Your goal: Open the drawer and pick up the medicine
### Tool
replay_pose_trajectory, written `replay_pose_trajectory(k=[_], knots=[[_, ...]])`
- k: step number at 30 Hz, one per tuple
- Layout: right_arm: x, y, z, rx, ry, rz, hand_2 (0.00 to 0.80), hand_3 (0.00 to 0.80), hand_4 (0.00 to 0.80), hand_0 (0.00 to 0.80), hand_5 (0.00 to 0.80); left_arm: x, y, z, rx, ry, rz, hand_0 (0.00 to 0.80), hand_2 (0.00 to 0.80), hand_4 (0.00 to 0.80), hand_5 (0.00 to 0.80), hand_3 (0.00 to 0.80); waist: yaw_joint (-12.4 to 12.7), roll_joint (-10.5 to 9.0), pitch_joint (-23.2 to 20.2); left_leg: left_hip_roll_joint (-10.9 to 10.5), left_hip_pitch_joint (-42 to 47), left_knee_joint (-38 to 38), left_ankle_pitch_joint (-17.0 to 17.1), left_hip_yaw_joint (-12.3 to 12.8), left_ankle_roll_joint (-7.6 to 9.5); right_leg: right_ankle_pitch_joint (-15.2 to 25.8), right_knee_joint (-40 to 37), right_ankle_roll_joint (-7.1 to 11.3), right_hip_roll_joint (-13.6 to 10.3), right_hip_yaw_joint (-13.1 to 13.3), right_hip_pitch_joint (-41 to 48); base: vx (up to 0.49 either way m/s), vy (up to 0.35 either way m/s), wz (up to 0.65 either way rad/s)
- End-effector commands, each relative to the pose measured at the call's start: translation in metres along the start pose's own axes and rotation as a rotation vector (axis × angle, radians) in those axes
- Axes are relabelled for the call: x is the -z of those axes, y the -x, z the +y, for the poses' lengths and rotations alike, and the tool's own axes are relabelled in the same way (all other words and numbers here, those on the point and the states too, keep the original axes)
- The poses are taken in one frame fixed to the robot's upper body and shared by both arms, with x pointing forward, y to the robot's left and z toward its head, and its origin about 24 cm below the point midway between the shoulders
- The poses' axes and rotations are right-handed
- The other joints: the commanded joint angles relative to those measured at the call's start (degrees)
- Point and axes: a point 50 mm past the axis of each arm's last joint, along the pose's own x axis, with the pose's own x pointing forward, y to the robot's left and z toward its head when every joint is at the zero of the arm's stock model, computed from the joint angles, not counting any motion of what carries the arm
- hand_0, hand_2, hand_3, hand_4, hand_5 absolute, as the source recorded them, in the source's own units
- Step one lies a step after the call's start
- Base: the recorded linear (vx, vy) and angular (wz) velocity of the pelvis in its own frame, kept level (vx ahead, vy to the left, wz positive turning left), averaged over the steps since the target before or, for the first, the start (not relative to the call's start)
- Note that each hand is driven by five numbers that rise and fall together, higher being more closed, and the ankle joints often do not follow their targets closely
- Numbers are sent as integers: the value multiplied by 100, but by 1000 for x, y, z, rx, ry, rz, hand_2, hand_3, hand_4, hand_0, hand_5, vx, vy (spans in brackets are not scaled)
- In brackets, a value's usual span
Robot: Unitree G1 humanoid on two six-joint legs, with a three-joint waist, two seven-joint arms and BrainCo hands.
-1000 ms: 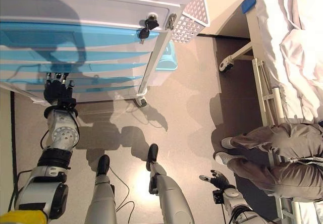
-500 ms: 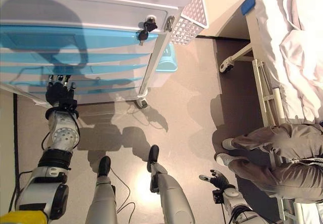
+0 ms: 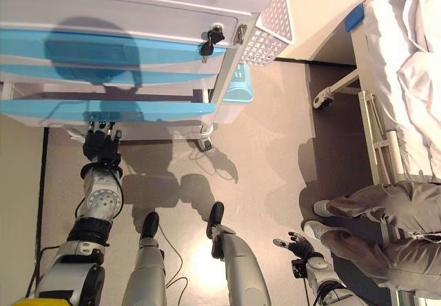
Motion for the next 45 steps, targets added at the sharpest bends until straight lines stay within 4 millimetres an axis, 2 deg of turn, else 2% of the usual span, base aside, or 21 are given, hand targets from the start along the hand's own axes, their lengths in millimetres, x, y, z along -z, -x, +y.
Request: replay_pose_trajectory(k=[1,5,16,23,36,45], knots=[[23,7,-20,58,37,64,0,0,0,0,0,-37,-1,-57,321,14,-186,800,800,800,800,800,74,37,-354,-421,-603,144,336,-78,411,-377,459,380,49,-243,144,-8,-18,5],[27,9,-23,68,33,79,0,0,0,0,0,-25,4,-47,294,23,-140,800,800,800,800,800,124,88,-323,-414,-505,120,348,-132,392,-458,546,346,49,-300,219,0,0,0],[32,10,-22,78,22,97,0,0,0,0,0,-2,16,-40,290,42,-55,800,800,800,800,800,215,179,-274,-397,-423,109,425,-290,345,-607,649,277,80,-465,343,-14,-29,10],[34,10,-23,87,9,100,0,0,0,0,0,17,32,-35,299,68,21,800,800,800,800,800,331,274,-167,-379,-317,125,462,-417,324,-746,833,234,59,-565,444,-1,-22,11],[39,12,-27,99,10,118,0,0,0,0,0,30,48,-36,346,63,93,800,800,800,800,800,515,390,59,-407,-151,279,486,-643,298,-938,1061,153,29,-813,759,-12,-20,11],[42,13,-27,96,16,124,0,0,0,0,0,35,61,-34,380,69,142,800,800,800,800,800,736,427,193,-400,-20,285,570,-942,245,-1120,1205,82,60,-1082,1014,5,-44,15]])
